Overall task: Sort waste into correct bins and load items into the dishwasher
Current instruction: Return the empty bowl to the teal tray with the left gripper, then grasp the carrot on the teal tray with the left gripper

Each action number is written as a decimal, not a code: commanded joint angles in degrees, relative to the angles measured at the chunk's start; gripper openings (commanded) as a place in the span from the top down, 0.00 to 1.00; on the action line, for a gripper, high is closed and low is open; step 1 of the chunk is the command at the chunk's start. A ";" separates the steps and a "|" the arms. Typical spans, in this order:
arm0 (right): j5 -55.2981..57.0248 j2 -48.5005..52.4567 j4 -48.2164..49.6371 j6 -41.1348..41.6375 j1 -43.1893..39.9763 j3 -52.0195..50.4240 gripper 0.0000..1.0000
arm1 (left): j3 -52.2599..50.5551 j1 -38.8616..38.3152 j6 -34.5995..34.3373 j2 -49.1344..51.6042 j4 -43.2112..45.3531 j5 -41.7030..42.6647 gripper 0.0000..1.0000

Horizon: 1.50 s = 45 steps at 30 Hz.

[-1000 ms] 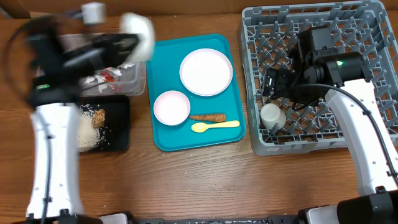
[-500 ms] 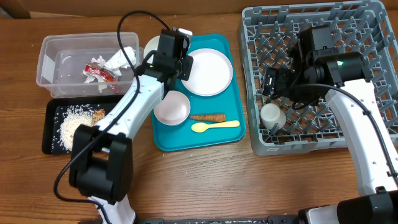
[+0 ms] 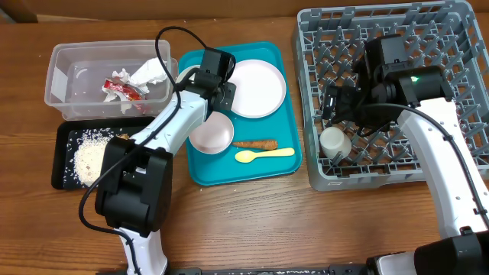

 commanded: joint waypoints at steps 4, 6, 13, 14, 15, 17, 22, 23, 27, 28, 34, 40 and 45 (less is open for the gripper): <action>-0.31 -0.61 0.39 -0.17 0.07 -0.35 0.00 | 0.17 0.57 -1.46 0.42 0.24 -1.03 0.57; -0.31 -0.61 0.39 -0.17 0.07 -0.35 0.00 | 0.33 0.57 -1.46 0.24 0.24 -1.01 0.53; -0.28 -0.61 0.74 -0.17 0.07 -0.35 0.00 | 8.63 -1.79 7.96 -2.49 -7.39 4.35 0.35; -0.31 -0.61 0.74 -0.15 0.07 -0.35 0.00 | 9.92 -2.60 9.92 -2.51 -8.41 5.14 0.34; -0.31 -0.61 0.74 -0.15 0.07 -0.35 0.00 | 10.80 -3.50 11.17 -2.51 -9.09 5.22 0.34; -0.61 -0.61 0.90 -0.13 0.07 -0.35 0.00 | 11.06 -5.01 10.88 -2.51 -9.44 5.07 0.33; -1.62 -0.61 2.32 -0.13 0.09 -0.35 0.00 | 11.58 -7.67 10.10 -2.78 -16.41 7.50 0.34; -1.62 -0.61 2.51 -0.15 0.09 -0.35 0.00 | 11.82 -8.13 10.10 -2.86 -18.86 8.37 0.35; -1.60 -0.61 2.78 -0.15 0.09 -0.35 0.00 | 11.96 -10.71 13.97 -2.80 -29.05 13.00 0.38; -1.60 -0.61 2.75 -0.15 0.09 -0.35 0.00 | 11.78 -11.17 15.96 -2.80 -30.25 13.11 0.37; -1.60 -0.61 2.69 -0.15 0.09 -0.37 0.00 | 6.19 -13.31 29.59 -2.25 -28.52 13.14 0.33; -1.60 -0.61 2.69 -0.15 0.09 -0.37 0.00 | 1.77 -13.31 33.75 -2.25 -22.71 13.11 0.33; -1.57 -0.61 2.69 -0.15 0.09 -0.35 0.00 | -1.75 -13.31 33.75 -2.25 -17.53 13.14 0.34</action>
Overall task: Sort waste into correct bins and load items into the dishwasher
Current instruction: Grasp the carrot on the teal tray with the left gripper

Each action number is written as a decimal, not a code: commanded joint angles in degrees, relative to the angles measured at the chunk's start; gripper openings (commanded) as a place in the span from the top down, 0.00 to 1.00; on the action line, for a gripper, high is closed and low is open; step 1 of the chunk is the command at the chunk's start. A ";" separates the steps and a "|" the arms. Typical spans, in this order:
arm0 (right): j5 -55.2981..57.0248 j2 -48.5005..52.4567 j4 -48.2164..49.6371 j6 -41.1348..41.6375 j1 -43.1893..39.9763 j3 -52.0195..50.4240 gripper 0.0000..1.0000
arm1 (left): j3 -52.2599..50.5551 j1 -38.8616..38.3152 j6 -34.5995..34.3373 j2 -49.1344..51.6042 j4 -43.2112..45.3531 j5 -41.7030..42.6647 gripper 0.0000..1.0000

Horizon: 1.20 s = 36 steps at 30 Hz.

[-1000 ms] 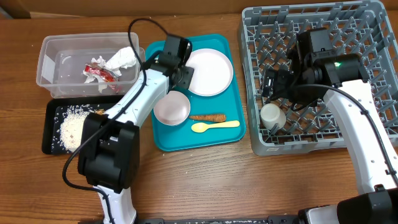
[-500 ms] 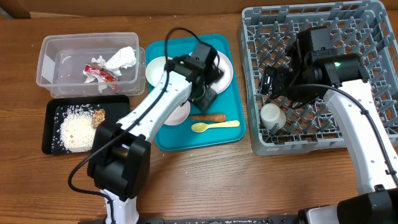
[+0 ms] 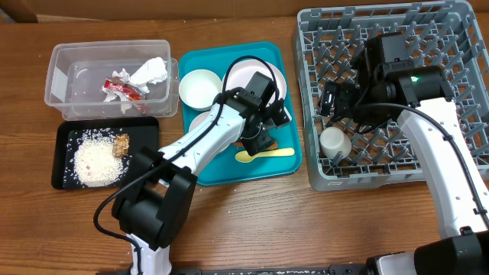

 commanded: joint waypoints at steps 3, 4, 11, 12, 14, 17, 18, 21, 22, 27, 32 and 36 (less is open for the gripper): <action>-0.24 -0.61 0.20 -0.17 0.09 -0.35 0.00 | -4.70 -0.11 2.01 -1.16 3.76 0.79 0.35; -0.22 -0.61 0.17 -0.17 0.09 -0.35 0.00 | -5.55 -0.11 1.97 -1.16 4.48 0.81 0.35; -0.22 -0.61 0.15 -0.17 0.09 -0.35 0.00 | -7.61 -0.11 0.87 -1.16 7.15 0.92 0.50; -0.22 -0.61 0.09 -0.17 0.09 -0.37 0.00 | -7.65 -0.11 0.90 -1.16 7.17 1.62 0.57; -0.22 -0.61 -0.33 -0.20 0.09 -0.35 0.00 | -7.65 -0.11 0.92 -1.16 7.17 3.48 0.63; -0.20 -0.61 -0.74 -0.20 0.09 -0.37 0.00 | -8.20 -0.15 0.92 -1.16 7.85 3.78 0.66; -0.20 -0.61 -0.76 -0.20 0.09 -0.35 0.00 | -8.33 -0.15 0.92 -1.14 8.02 3.76 0.67; -0.20 -0.61 -0.79 -0.20 0.09 -0.37 0.00 | -8.76 -0.15 0.92 -1.14 8.46 3.76 0.76; -0.20 -0.61 -0.81 -0.20 0.09 -0.35 0.00 | -8.81 -0.15 0.90 -1.14 8.52 3.78 0.78; -0.20 -0.61 -1.20 -0.20 0.09 -0.37 0.00 | -8.94 -0.15 0.02 -1.14 8.87 4.42 0.96; 0.04 -0.61 -1.70 -0.22 0.09 -0.37 0.00 | -8.50 -0.15 -3.52 -1.38 11.39 4.39 0.96; 0.20 -0.61 -1.79 -0.22 0.07 -0.35 0.00 | -4.48 -0.31 -4.13 -2.27 8.63 4.11 0.96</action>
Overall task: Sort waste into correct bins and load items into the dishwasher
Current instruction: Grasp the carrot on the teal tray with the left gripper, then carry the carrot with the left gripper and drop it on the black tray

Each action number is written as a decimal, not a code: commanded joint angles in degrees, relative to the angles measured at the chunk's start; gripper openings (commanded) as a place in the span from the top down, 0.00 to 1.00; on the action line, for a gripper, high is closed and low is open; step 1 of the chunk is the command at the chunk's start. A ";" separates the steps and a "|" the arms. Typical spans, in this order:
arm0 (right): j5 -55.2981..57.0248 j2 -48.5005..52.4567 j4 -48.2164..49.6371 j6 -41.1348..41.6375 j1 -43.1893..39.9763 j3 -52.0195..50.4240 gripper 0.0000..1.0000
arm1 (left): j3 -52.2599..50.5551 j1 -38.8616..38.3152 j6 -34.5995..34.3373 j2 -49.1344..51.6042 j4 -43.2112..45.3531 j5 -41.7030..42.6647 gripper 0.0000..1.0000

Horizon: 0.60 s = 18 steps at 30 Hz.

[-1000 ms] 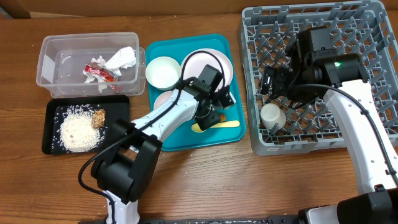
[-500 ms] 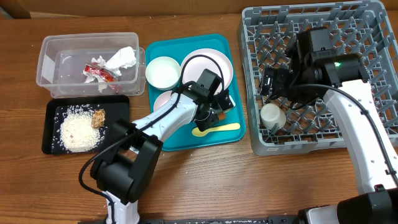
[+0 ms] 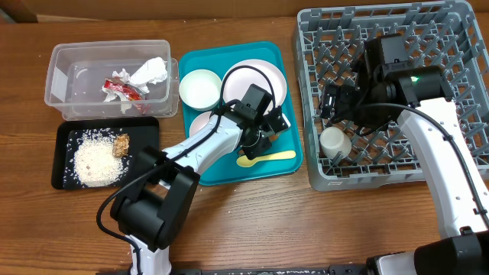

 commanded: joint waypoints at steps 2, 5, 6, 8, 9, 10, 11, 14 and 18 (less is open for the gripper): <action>0.15 -0.61 -0.07 -0.24 0.09 -0.35 0.00 | 6.51 -0.42 -3.19 -2.03 -4.57 0.11 0.96; 0.15 -0.61 -0.07 -0.24 0.07 -0.35 0.00 | 12.70 -0.42 -4.63 -2.21 -11.28 0.02 0.96; 0.15 -0.61 -0.09 -0.24 0.07 -0.35 0.00 | 15.21 -0.42 -5.62 -2.21 -14.08 0.00 0.96; 0.15 -0.61 -0.09 -0.24 0.07 -0.37 0.00 | 20.00 -0.31 -7.78 -2.29 -19.34 -0.04 0.96; 0.15 -0.61 -0.09 -0.24 0.07 -0.37 0.00 | 22.29 -0.17 -9.03 -2.32 -21.81 -0.31 0.96; 0.13 -0.61 -0.09 -0.24 0.07 -0.37 0.00 | 24.68 -0.02 -11.21 -2.32 -24.35 -1.42 0.96; 0.13 -0.61 -0.09 -0.24 0.07 -0.35 0.00 | 26.99 0.17 -14.03 -2.32 -26.80 -3.15 0.96; 0.13 -0.61 -0.11 -0.24 0.07 -0.37 0.00 | 34.21 0.94 -19.78 -2.32 -34.45 -7.72 0.96; 0.13 -0.61 -0.09 -0.24 0.07 -0.35 0.00 | 43.08 2.45 -22.60 -2.38 -43.58 -8.83 0.96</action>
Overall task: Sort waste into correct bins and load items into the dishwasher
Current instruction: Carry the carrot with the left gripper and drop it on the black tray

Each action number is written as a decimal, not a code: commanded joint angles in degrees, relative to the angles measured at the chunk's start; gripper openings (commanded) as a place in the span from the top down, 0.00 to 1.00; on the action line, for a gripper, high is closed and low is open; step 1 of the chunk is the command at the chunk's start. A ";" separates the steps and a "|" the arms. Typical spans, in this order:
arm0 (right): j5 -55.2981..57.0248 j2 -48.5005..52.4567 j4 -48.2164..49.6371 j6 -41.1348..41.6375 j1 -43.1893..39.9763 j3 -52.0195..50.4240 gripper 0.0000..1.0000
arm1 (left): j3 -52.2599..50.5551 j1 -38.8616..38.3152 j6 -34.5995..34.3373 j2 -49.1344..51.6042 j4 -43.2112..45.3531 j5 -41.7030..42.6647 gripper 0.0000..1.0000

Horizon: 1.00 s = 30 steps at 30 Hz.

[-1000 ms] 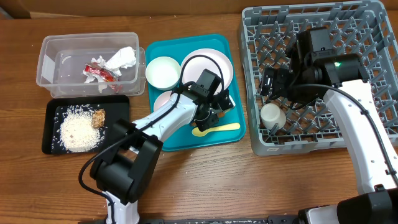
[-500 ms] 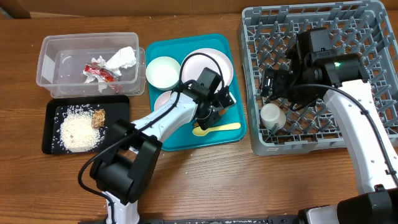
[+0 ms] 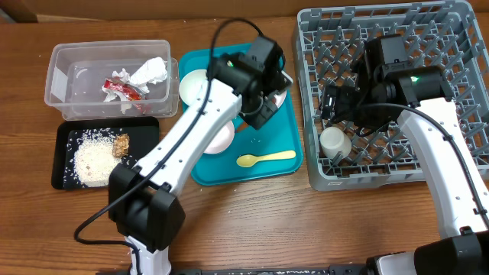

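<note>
My left gripper (image 3: 257,116) hangs raised over the middle of the teal tray (image 3: 284,137), apparently shut on a brown food scrap, which is largely hidden under it. A yellow spoon (image 3: 265,158) lies at the tray's front. Two white bowls (image 3: 197,87) (image 3: 219,138) and a white plate (image 3: 280,97) sit on the tray, partly covered by the arm. My right gripper (image 3: 330,101) hovers over the left side of the grey dish rack (image 3: 382,177), above a white cup (image 3: 334,142); its jaws are too dark to read.
A clear bin (image 3: 61,76) holding crumpled wrappers stands at the back left. In front of it is a black tray (image 3: 145,130) with rice and a brown scrap. Bare wooden table runs along the front edge.
My left gripper was low on the brown scrap beside the spoon; now it is raised further back over the tray, and the scrap no longer lies on the tray. The right arm is unchanged.
My left gripper was first at the tray's back left, with the brown scrap lying beside the spoon. Then it was over the scrap, then down on it. Now it is lifted and the scrap is off the tray. The right arm stayed over the rack throughout.
</note>
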 commanded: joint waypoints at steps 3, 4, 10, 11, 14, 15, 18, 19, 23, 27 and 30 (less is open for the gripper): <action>0.11 -0.61 0.24 -0.17 0.07 -0.33 0.00 | 14.60 3.67 -7.72 -1.79 -12.24 -3.32 0.96; 0.11 -0.61 0.24 -0.17 0.07 -0.31 0.00 | 16.24 4.24 -8.20 -1.79 -14.34 -3.69 0.96; 0.09 -0.61 0.24 -0.15 0.09 -0.31 0.00 | 19.91 8.68 -14.34 -4.63 -24.44 -10.73 0.96; 0.09 -0.61 0.24 -0.17 0.07 -0.31 0.00 | 19.34 9.33 -14.82 -5.53 -24.44 -10.73 0.96; 0.04 -0.61 0.24 -0.15 0.07 -0.33 0.00 | 17.16 14.03 -16.46 -10.23 -24.44 -10.80 0.96; -0.11 -0.61 0.24 -0.15 0.09 -0.31 0.00 | 16.20 15.43 -16.92 -11.52 -24.44 -10.80 0.96; -0.13 -0.61 0.24 -0.13 0.07 -0.33 0.00 | 12.00 20.39 -18.64 -15.34 -24.44 -10.99 0.96; -0.13 -0.61 0.26 -0.13 0.07 -0.33 0.00 | 10.34 22.36 -19.71 -16.46 -24.44 -11.69 0.96; -0.13 -0.61 0.26 -0.15 0.09 -0.31 0.00 | 0.63 32.00 -26.80 -20.22 -21.66 -15.23 0.96; -0.11 -0.61 0.24 -0.15 0.09 -0.31 0.00 | -16.50 41.38 -35.28 -21.18 -7.89 -15.06 0.96; -0.09 -0.61 0.22 -0.15 0.07 -0.31 0.00 | -26.05 43.91 -38.97 -21.16 -0.13 -15.04 0.96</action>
